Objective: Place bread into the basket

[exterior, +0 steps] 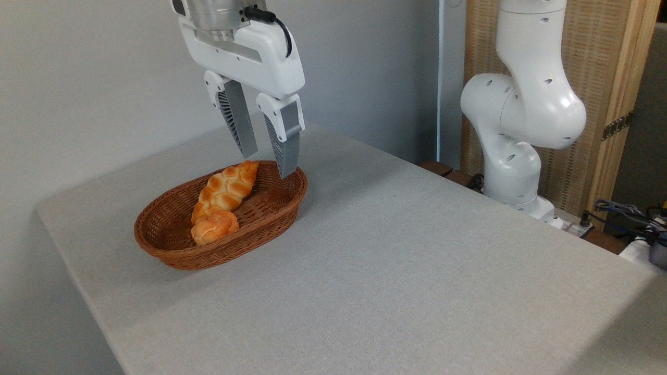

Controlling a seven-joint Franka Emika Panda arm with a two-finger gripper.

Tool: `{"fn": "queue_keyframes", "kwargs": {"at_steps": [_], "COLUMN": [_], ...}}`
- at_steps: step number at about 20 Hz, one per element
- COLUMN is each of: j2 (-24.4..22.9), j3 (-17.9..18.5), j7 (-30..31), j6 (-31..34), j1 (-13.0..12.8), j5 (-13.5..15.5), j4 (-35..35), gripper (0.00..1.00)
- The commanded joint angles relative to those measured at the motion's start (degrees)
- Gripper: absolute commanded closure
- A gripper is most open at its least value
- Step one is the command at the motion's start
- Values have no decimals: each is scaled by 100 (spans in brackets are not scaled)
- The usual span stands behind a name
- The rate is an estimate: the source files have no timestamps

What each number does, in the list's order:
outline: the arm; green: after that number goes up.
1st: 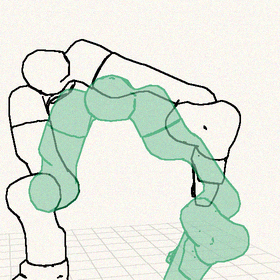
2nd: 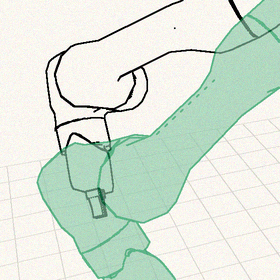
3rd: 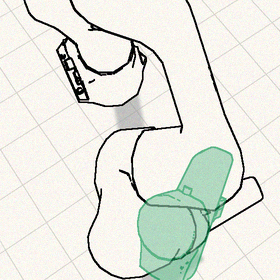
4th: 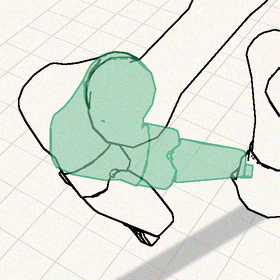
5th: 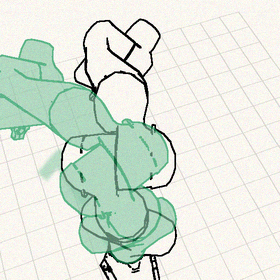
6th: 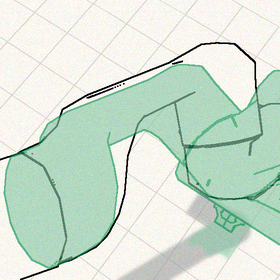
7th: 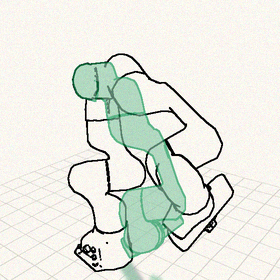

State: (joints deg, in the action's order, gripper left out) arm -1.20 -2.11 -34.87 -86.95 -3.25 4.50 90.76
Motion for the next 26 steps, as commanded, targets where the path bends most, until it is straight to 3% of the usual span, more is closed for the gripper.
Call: {"fn": "queue_keyframes", "kwargs": {"at_steps": [1, 5, 10, 26], "j2": [94, 102, 94, 129], "j3": [140, 308, 317, 246], "j7": [-64, -55, -55, -55], "j6": [74, -462, -656, -604], "j1": [-35, -88, -27, -35], "j5": [60, 34, 25, 7], "j4": [-181, -164, -102, -50], "gripper": [0, 0, 0, 0]}}
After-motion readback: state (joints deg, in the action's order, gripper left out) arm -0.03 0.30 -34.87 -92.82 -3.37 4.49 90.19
